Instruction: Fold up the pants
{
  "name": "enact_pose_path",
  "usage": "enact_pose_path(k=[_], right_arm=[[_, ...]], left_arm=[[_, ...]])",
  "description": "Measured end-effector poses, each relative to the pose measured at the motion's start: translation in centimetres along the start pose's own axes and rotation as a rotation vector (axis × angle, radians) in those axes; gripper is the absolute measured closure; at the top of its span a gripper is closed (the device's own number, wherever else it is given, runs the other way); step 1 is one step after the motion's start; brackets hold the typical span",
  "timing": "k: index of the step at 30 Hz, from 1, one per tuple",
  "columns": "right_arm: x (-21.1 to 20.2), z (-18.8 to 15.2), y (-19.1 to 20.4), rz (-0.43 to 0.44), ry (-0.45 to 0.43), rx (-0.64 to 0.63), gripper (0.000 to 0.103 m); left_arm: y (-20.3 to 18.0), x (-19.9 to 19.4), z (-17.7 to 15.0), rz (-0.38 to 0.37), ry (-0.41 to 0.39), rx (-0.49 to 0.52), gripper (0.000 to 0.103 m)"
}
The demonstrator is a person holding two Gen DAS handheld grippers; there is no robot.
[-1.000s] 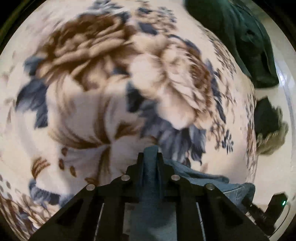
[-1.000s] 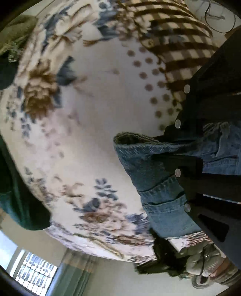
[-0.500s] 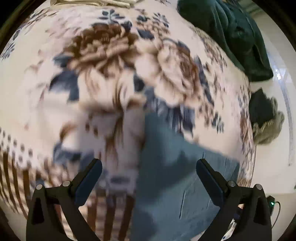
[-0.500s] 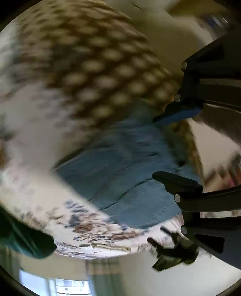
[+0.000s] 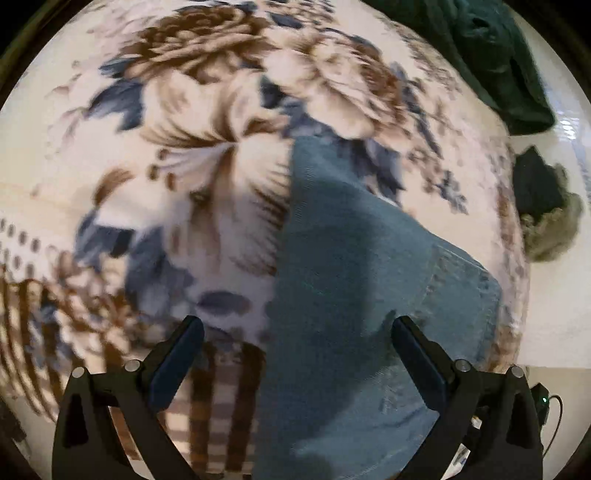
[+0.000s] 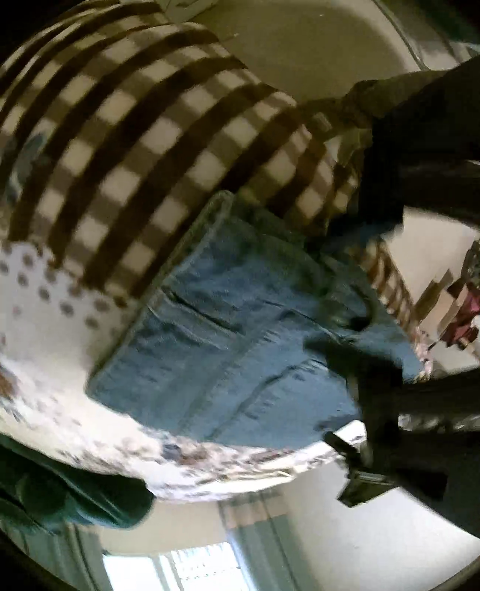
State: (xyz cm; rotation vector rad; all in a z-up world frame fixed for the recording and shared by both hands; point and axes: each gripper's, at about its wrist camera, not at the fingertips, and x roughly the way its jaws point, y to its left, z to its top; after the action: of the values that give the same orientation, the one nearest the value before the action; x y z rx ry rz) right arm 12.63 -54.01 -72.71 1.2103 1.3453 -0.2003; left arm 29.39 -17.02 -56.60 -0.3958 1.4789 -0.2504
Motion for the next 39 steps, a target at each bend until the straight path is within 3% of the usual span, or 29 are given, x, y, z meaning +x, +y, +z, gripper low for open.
enact_pose_path(k=[1, 2, 4, 9, 12, 18, 21, 26, 29, 33, 36, 39], right_arm=[[-0.1, -0.3, 0.0, 0.009, -0.003, -0.006, 0.009], [0.0, -0.9, -0.2, 0.031, 0.005, -0.007, 0.006], [1.4, -1.6, -1.0, 0.033, 0.050, 0.010, 0.006], [7.0, -2.1, -2.6, 0.183, 0.145, 0.053, 0.006], [8.7, -2.6, -2.1, 0.227, 0.128, 0.034, 0.006], [7.4, -4.9, -0.4, 0.274, 0.081, -0.008, 0.006], [7.1, -6.4, -0.1, 0.370, 0.115, 0.008, 0.011], [9.8, -6.1, 1.1, 0.293, 0.107, 0.023, 0.012], [9.7, -5.6, 0.5, 0.368, 0.046, 0.101, 0.012], [7.8, -6.1, 2.8, 0.434, -0.019, 0.053, 0.012], [7.8, -6.5, 3.9, 0.401, -0.026, 0.001, 0.012], [8.1, -6.1, 3.0, 0.395, -0.037, 0.035, 0.012]], left_arm=[[0.0, 0.0, -0.2, -0.036, -0.002, 0.011, 0.000], [0.0, 0.1, -0.5, -0.064, -0.002, 0.017, 0.000], [0.3, 1.0, -1.0, -0.100, 0.020, 0.008, 0.000], [1.3, 3.0, -1.9, -0.148, 0.063, -0.040, 0.000], [0.9, 3.0, -2.0, -0.141, 0.069, -0.014, 0.000], [0.9, 3.2, -1.8, -0.148, 0.097, 0.001, 0.000], [0.9, 3.2, -1.7, -0.154, 0.103, 0.002, 0.000], [1.1, 3.4, -1.6, -0.158, 0.109, -0.004, 0.000], [1.1, 3.3, -1.6, -0.159, 0.117, -0.007, 0.000], [1.2, 3.4, -1.4, -0.170, 0.121, -0.011, 0.000], [1.4, 3.4, -1.4, -0.176, 0.120, -0.015, 0.000], [1.4, 3.4, -1.6, -0.174, 0.121, -0.011, 0.000]])
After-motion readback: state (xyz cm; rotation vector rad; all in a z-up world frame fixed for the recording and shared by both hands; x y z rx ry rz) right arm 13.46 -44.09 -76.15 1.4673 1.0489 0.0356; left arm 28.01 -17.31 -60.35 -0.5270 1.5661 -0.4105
